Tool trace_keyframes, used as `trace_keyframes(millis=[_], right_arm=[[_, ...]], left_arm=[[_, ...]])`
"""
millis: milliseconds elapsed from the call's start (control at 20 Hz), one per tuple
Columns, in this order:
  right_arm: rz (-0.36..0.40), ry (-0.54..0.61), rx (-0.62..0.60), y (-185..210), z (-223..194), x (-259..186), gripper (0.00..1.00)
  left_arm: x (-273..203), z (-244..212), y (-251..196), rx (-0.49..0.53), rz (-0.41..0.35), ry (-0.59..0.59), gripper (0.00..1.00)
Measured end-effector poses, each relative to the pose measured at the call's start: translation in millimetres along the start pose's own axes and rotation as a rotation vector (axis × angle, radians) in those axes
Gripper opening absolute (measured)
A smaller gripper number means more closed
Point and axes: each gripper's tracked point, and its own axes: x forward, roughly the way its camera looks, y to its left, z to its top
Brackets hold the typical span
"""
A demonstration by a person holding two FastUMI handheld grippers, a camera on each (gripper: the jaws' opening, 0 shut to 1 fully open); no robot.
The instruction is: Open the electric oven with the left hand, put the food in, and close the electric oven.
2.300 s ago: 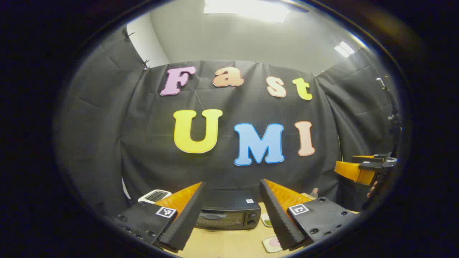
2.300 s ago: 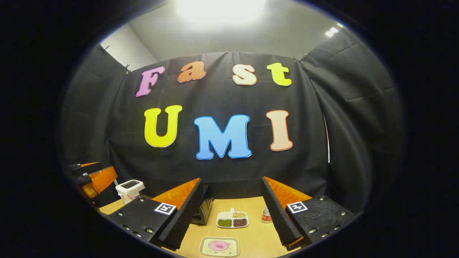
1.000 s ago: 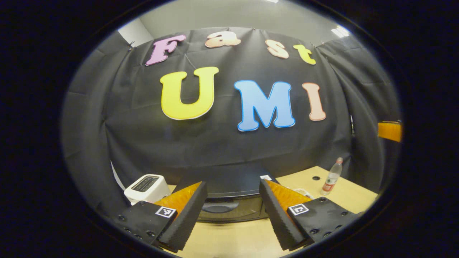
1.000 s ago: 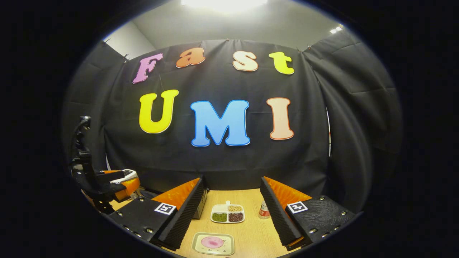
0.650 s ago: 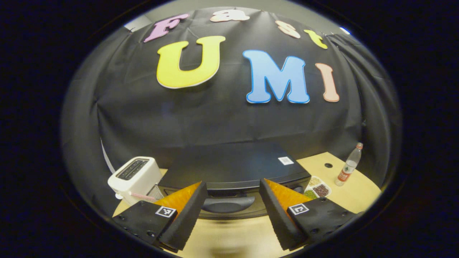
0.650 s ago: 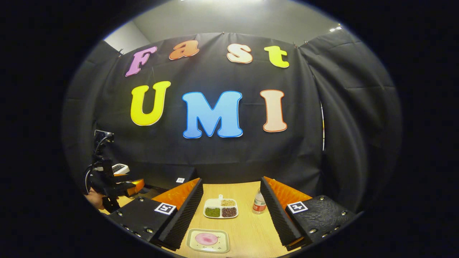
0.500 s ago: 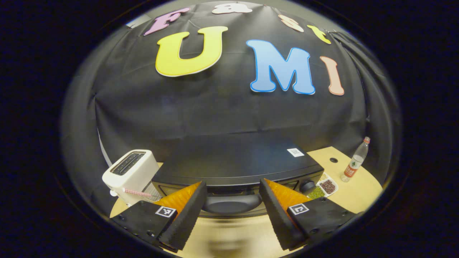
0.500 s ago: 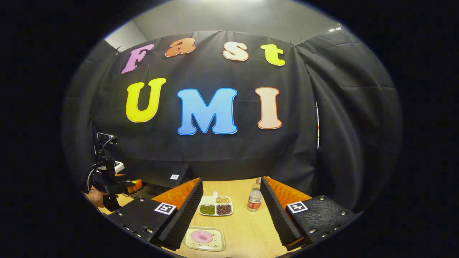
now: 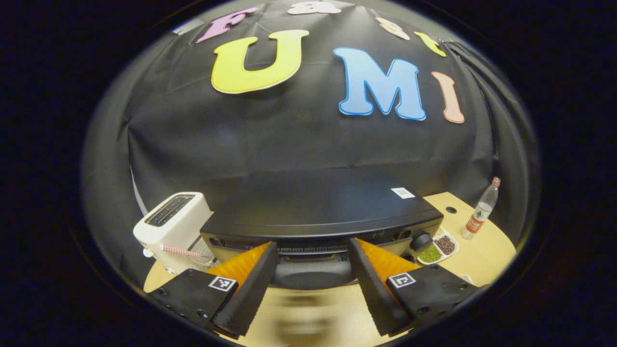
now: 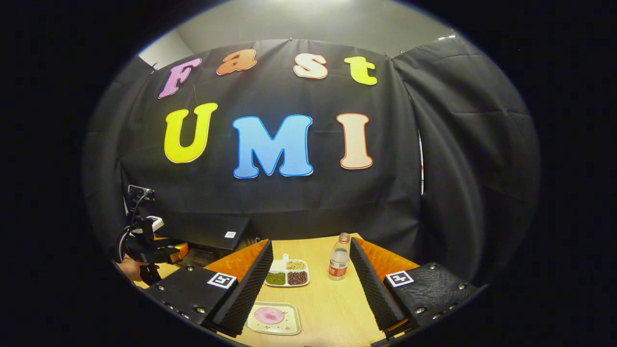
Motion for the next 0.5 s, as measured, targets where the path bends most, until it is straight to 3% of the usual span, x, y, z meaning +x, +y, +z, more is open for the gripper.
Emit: trace_keyframes(millis=[50,500], right_arm=[[0.012,-0.002,-0.001,3.3,0.0,0.2,0.97],[0.070,0.011,0.009,19.3,-3.6,-7.1,0.97]], left_arm=[[-6.5,-4.8,-0.4,0.003,0.001,0.005,0.99],[-56.0,-75.5,-7.8,0.065,-0.013,0.094,0.98]])
